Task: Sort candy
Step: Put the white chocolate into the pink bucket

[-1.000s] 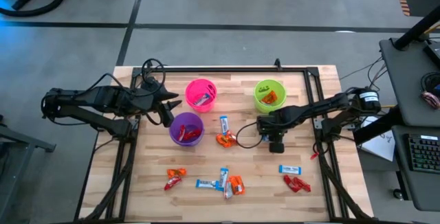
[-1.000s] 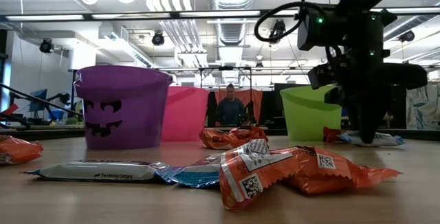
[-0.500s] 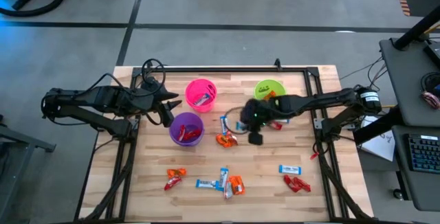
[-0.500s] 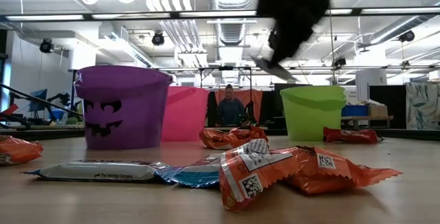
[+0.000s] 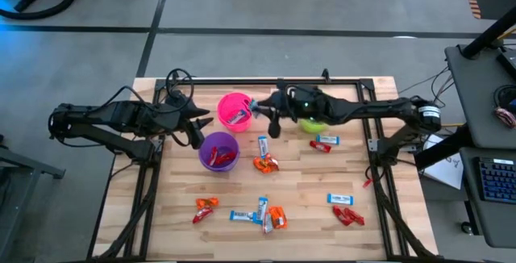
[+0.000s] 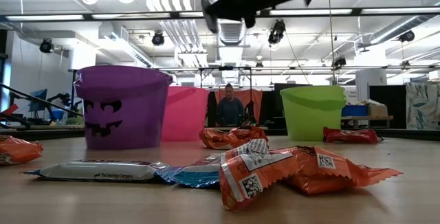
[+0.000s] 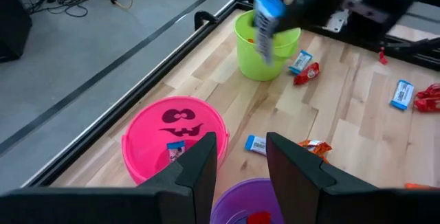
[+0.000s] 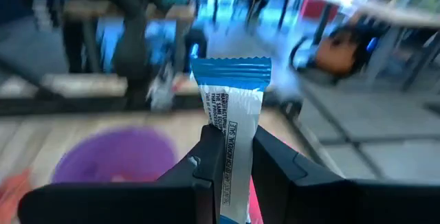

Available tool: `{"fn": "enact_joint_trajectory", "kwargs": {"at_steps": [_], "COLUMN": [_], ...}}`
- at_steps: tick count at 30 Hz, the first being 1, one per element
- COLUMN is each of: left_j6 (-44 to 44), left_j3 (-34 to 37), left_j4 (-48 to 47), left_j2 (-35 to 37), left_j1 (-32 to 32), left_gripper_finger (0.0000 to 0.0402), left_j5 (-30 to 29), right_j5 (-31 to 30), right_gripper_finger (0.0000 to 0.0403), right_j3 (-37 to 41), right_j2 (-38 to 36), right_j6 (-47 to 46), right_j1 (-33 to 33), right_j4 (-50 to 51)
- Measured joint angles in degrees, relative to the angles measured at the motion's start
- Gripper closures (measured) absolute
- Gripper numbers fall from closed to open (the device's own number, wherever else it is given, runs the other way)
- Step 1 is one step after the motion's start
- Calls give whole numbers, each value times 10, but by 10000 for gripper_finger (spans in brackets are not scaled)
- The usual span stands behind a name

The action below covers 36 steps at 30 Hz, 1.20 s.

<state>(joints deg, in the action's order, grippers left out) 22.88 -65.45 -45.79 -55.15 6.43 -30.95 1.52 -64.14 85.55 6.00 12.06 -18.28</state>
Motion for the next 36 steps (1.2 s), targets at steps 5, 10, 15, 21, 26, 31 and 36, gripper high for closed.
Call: {"fn": "enact_joint_trajectory", "kwargs": {"at_steps": [5,10,15,21,26,31,36], "left_j6": [4,6,8,18,19,19,19], "left_j3": [0,0,0,0,0,0,0], "left_j4": [3,4,4,4,3,3,3], "left_j2": [0,0,1,1,1,1,1], "left_j1": [0,0,0,0,0,0,0], "left_gripper_finger": [290,290,290,290,290,290,290], "left_j5": [0,-1,-1,-1,-2,-2,-2], "right_j5": [0,0,-2,-1,-2,-33,-33], "right_gripper_finger": [349,349,349,349,343,319,284], "right_j3": [14,-5,-37,-61,-65,-66,-66], "right_j2": [60,129,178,209,215,215,215], "right_j6": [-15,-17,-19,-19,-19,-36,-60], "right_j1": [18,32,43,45,46,50,56], "right_j4": [-168,-249,-254,-254,-245,-208,-185]}}
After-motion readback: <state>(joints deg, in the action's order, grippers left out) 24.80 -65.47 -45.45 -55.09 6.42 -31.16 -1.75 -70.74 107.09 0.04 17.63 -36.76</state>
